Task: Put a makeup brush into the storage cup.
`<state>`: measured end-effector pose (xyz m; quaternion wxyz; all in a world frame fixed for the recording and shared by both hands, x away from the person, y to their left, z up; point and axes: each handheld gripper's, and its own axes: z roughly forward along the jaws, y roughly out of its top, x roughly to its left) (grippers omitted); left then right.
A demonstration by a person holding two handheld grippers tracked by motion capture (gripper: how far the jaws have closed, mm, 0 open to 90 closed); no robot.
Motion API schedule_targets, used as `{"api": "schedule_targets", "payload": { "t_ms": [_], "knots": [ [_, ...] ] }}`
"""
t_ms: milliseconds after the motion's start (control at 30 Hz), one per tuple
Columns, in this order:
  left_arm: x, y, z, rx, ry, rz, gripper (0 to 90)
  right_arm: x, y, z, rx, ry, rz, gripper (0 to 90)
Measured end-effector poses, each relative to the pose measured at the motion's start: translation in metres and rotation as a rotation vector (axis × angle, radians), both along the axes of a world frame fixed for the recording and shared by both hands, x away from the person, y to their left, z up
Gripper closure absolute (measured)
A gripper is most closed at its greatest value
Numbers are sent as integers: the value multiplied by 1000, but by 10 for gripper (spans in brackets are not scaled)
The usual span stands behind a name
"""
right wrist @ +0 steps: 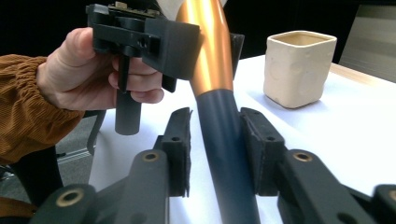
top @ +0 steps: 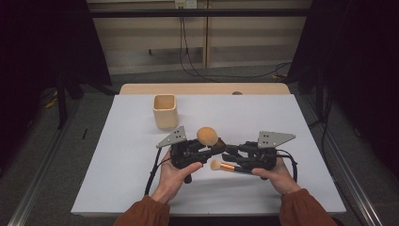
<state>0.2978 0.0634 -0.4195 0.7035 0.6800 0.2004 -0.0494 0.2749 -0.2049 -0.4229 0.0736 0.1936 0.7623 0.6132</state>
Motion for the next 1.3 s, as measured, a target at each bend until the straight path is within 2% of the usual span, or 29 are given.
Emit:
{"api": "schedule_targets", "payload": {
  "t_ms": [67,233,333,433,533,600,667,867,967,1167,1267,1300],
  "knots": [
    [0,0,0,3,2,2,661,0,0,0,-6,0,-7,577],
    [0,1,1,6,-2,-1,662,0,0,-1,-11,7,-6,520],
    [1,3,1,13,-1,7,662,0,0,0,-12,10,-9,453],
    [2,4,3,31,-9,13,662,0,-1,0,-16,15,-12,396],
    [2,7,4,52,-19,8,662,1,-2,1,-31,42,-7,288],
    [3,8,5,61,-23,10,662,1,-2,1,-31,49,-10,248],
    [3,8,6,57,-16,9,662,2,-3,2,-33,61,-15,175],
    [5,11,11,52,-10,15,662,1,-5,2,-28,59,-12,55],
    [5,13,13,71,-14,22,662,1,-8,4,-20,53,-21,40],
    [7,17,16,81,-16,26,662,1,-11,5,-19,51,-49,32],
    [9,20,21,91,-16,30,662,-1,-11,5,-14,20,-97,10],
    [10,21,22,93,-15,37,662,-1,-11,5,-7,16,-97,11]
  ]
}}
